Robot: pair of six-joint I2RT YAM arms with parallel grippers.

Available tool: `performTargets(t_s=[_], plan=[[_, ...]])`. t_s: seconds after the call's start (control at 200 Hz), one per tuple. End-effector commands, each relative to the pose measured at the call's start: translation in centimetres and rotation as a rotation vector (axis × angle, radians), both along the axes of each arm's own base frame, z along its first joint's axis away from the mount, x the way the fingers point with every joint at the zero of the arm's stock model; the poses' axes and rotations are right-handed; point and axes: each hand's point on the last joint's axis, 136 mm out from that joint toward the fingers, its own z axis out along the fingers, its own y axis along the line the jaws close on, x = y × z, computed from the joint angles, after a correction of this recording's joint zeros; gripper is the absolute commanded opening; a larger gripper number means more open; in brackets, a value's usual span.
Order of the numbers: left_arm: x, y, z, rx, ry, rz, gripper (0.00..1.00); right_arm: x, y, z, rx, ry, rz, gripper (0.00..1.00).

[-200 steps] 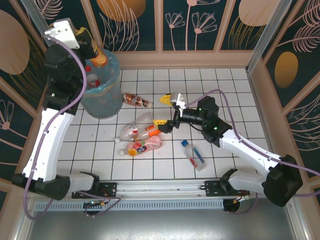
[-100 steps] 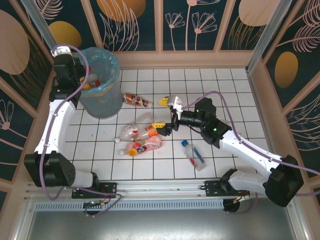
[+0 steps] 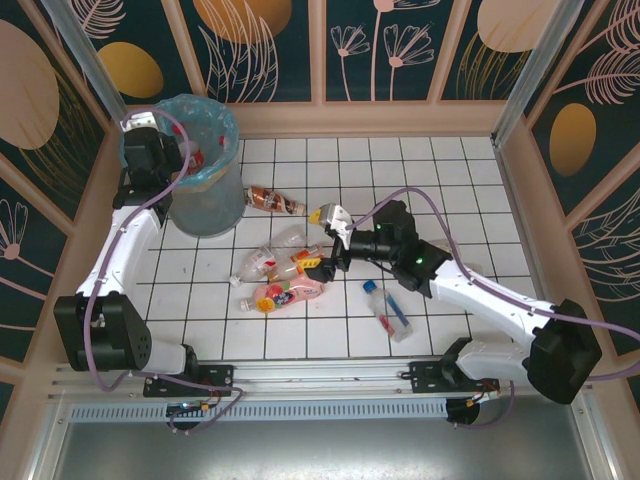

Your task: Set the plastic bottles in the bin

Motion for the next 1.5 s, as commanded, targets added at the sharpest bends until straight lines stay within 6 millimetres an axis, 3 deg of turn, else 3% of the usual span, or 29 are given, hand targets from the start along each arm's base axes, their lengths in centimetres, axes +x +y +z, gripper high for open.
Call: performTargets(t_s=[0.0, 0.07, 0.205, 0.28, 0.35, 0.42, 0.51, 0.681, 1.021, 1.141, 1.496], plan=[[-0.7, -0.2, 3.5, -0.011, -0.094, -0.016, 0.61, 0.5, 0.5, 1.1, 0.003, -0.05, -0.012, 0.99], [-1.5, -0.2, 6.0, -0.01, -0.143, -0.015, 0.66, 0.5, 0.6, 1.2, 0.0, -0.058, -0.016, 0.99], [-3.0, -0.7, 10.9, -0.018, -0.234, -0.042, 0.65, 0.8, 0.6, 1.3, -0.004, -0.076, -0.028, 0.99], [-3.2, -1.2, 12.6, -0.028, -0.26, -0.071, 0.58, 0.9, 0.6, 1.2, -0.006, -0.076, -0.03, 0.99], [-2.7, -1.6, 13.1, -0.04, -0.256, -0.091, 0.46, 0.9, 0.7, 1.2, -0.005, -0.075, -0.031, 0.99], [-1.4, -2.3, 12.6, -0.081, -0.22, -0.123, 0.27, 0.9, 0.8, 1.1, -0.008, -0.071, -0.028, 0.99], [0.4, -4.0, 9.8, -0.158, -0.117, -0.206, 0.0, 0.9, 0.8, 0.9, -0.013, -0.067, -0.032, 0.99], [0.7, -7.4, 5.7, -0.293, -0.019, -0.359, 0.0, 0.7, 0.9, 0.6, -0.023, -0.061, -0.029, 0.99], [-1.2, -9.7, 3.5, -0.315, 0.143, -0.488, 0.0, 0.8, 2.2, -0.1, -0.041, -0.036, -0.006, 0.99], [-1.7, -9.7, 2.1, -0.3, 0.203, -0.493, 0.0, 0.7, 2.7, -0.3, -0.05, -0.033, 0.004, 0.99], [-0.1, -8.1, -5.2, -0.27, 0.353, -0.408, 0.0, 1.1, 3.0, -1.6, -0.116, -0.008, -0.014, 0.99]])
